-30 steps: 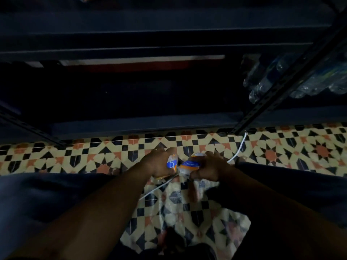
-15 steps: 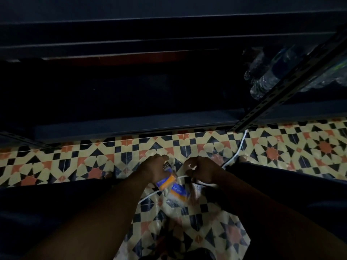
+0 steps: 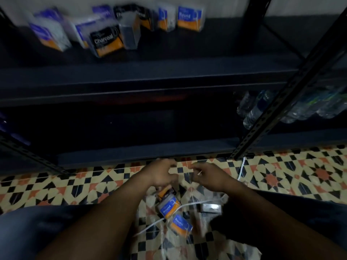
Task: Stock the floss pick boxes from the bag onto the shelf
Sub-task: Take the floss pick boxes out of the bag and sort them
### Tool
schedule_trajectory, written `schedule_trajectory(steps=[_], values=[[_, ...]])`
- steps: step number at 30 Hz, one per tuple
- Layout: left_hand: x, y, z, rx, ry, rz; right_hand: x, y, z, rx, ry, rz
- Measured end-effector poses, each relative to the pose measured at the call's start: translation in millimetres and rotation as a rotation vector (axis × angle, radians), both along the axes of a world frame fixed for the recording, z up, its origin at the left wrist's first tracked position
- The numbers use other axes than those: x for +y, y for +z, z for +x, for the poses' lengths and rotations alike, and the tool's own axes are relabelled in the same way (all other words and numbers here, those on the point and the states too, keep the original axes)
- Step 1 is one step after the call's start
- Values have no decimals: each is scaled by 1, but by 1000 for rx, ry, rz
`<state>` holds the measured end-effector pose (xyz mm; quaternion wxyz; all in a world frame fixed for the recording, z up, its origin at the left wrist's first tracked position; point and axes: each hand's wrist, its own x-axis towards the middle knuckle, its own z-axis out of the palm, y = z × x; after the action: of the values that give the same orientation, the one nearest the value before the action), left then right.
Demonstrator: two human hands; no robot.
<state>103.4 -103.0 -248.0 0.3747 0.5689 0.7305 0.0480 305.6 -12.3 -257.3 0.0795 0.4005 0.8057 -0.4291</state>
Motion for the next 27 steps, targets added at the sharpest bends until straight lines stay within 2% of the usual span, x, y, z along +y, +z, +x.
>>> schedule_trajectory(steps=[8,16,19,24,27], values=[[10,137,-27,113,4,251,20,139,-20,210,-7,215],[28,240,-51,198,90,729,41,241,-46,472,-73,537],[47,245,-65,208,136,726,60,248,-60,446,-123,592],[74,232,-87,296,145,620,92,238,-80,222,-82,692],[87,224,-100,366,156,624,107,235,-92,215,-72,700]])
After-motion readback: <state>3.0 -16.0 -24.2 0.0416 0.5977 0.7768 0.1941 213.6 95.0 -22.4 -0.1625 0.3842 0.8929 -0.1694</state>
